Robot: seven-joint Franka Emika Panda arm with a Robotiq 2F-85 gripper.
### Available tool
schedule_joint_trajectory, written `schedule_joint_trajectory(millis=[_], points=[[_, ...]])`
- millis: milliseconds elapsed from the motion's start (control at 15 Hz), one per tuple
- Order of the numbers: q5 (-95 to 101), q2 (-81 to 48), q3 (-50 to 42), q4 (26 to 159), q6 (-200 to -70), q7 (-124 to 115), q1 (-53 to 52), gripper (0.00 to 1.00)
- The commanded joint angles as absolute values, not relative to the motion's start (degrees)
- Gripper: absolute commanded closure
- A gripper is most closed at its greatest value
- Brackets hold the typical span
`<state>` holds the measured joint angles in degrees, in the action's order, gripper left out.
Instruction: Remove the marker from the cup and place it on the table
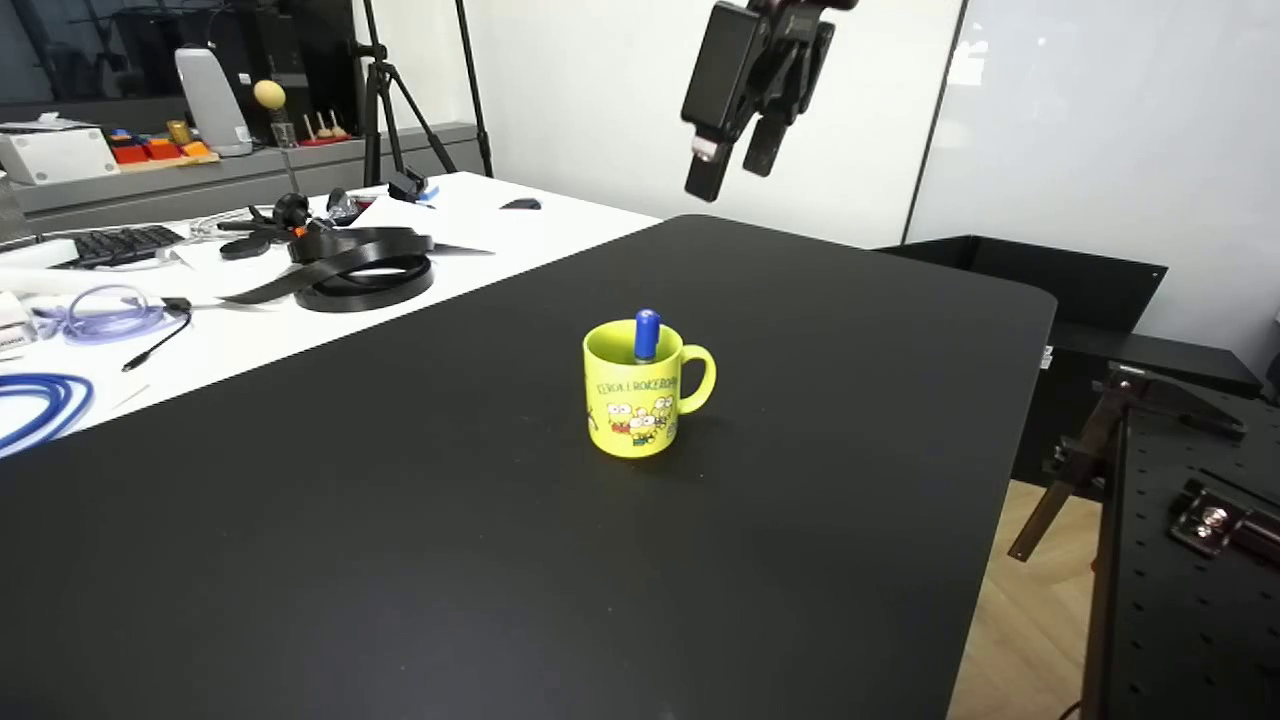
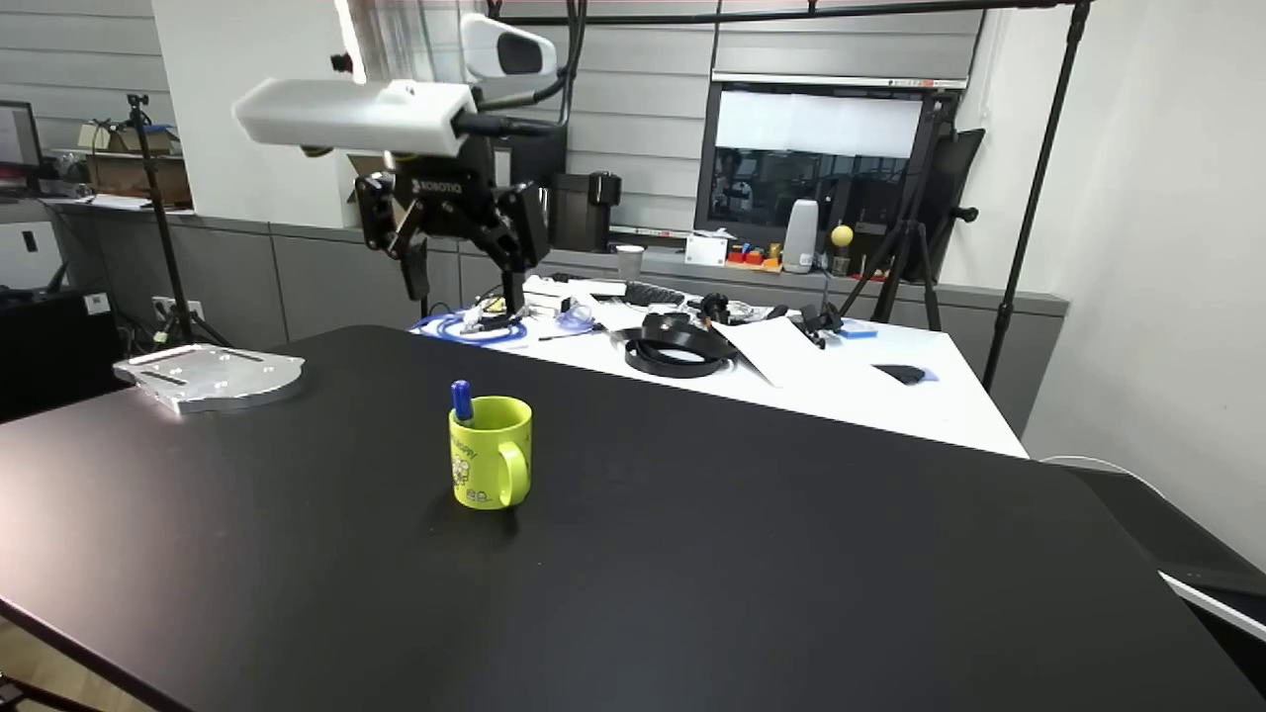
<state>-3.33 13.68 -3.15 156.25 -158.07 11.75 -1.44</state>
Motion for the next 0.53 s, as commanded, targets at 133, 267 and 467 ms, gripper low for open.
schedule_joint_trajectory(millis=[133,267,467], points=[[0.2,9.7,-1.2,156.3,-164.4,8.3,-0.9,0.00],[0.4,9.2,-1.1,156.3,-164.9,8.1,-0.7,0.00],[0.6,8.6,-1.1,156.1,-165.4,9.6,-1.1,0.00]])
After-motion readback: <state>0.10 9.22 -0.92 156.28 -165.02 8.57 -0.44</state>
